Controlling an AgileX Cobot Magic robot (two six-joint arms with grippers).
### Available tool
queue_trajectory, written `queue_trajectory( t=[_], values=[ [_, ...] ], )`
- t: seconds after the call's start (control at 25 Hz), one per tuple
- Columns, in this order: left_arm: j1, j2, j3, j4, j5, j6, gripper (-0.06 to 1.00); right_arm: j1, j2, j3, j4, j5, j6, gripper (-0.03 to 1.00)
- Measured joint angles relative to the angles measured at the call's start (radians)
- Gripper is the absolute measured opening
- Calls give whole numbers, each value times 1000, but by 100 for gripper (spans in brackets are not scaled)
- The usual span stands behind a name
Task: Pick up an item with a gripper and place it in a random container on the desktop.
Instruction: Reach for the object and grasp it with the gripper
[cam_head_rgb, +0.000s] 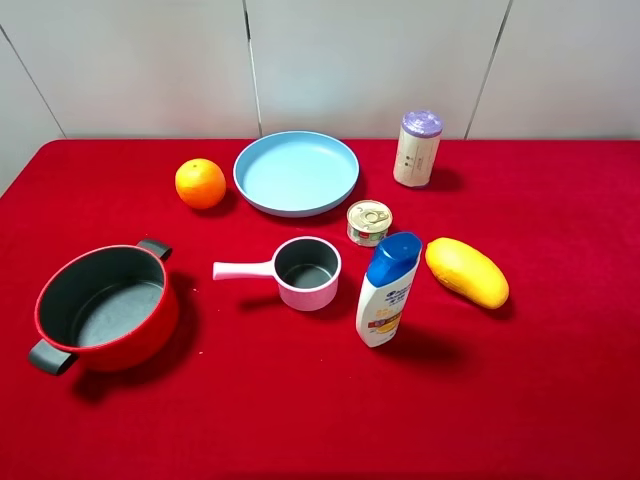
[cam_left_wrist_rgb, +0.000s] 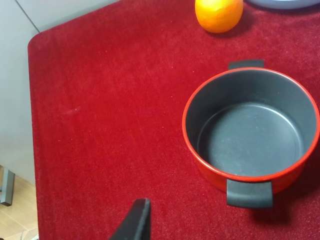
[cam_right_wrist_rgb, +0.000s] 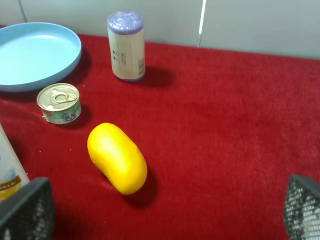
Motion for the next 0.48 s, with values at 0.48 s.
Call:
queue_trajectory(
  t=[0.48],
  values=[
    [0,0,0,0,0,0,98,0,0,0,0,0,-5,69]
  ],
)
